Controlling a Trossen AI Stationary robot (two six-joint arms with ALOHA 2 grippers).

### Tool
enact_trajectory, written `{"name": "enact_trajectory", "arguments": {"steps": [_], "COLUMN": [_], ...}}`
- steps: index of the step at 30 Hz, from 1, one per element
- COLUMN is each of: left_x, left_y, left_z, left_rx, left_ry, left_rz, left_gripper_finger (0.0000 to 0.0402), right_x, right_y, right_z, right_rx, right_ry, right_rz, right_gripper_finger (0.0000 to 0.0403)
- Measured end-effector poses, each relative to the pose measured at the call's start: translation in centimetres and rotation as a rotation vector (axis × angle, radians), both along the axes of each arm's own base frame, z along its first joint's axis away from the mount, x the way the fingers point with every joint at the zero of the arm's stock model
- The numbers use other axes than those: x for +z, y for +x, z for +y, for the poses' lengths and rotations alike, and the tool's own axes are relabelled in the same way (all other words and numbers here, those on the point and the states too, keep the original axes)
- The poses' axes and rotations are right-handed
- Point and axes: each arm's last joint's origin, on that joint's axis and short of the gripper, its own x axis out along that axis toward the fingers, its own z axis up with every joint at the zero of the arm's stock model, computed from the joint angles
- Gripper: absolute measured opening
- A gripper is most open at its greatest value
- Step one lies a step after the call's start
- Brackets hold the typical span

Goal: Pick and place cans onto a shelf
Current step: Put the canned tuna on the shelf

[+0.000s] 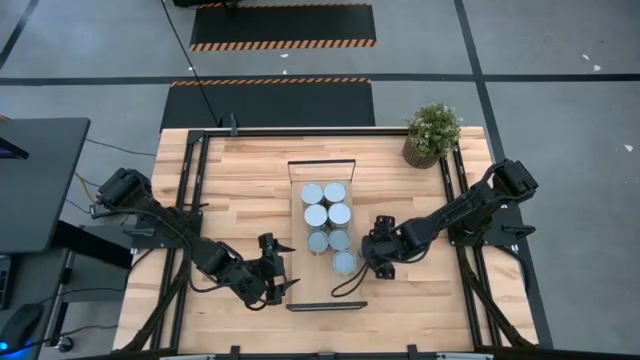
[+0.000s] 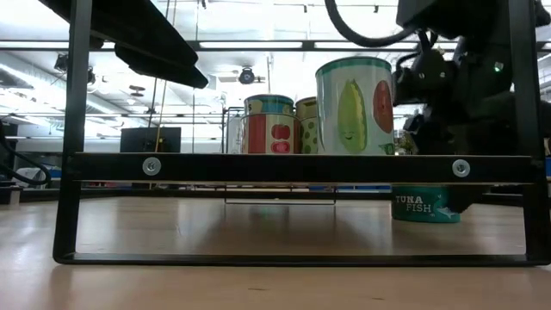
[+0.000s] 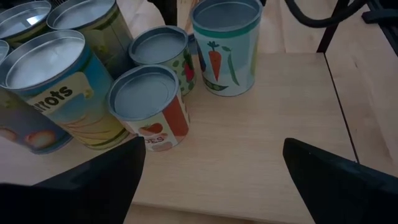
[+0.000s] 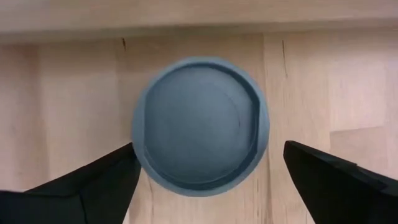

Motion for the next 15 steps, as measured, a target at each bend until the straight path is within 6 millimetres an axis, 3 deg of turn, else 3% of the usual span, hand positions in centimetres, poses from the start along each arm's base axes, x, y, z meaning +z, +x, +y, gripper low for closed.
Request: {"name": "enact_trajectory", "arguments": {"steps": [8, 15], "left_x": [0.00, 0.04], "left_y": [0.01, -0.04], "left_z": [0.01, -0.07], "left_rx": [0.000, -0.019], "left_ry": [0.000, 0.050], "left_rz": [0.000, 0.003], "left_gripper_finger": [0.0386, 0.0386], "right_x": [-1.08, -0.09], "right_y": [-0.10, 0.11], "right_z": [-0.63, -0.61], "right_rx": [-0.021, -0.014], "right_ry": [0.021, 0.061], "right_rz": [-0.046, 0.013], "right_gripper_finger": [0.0350, 0.0293]}}
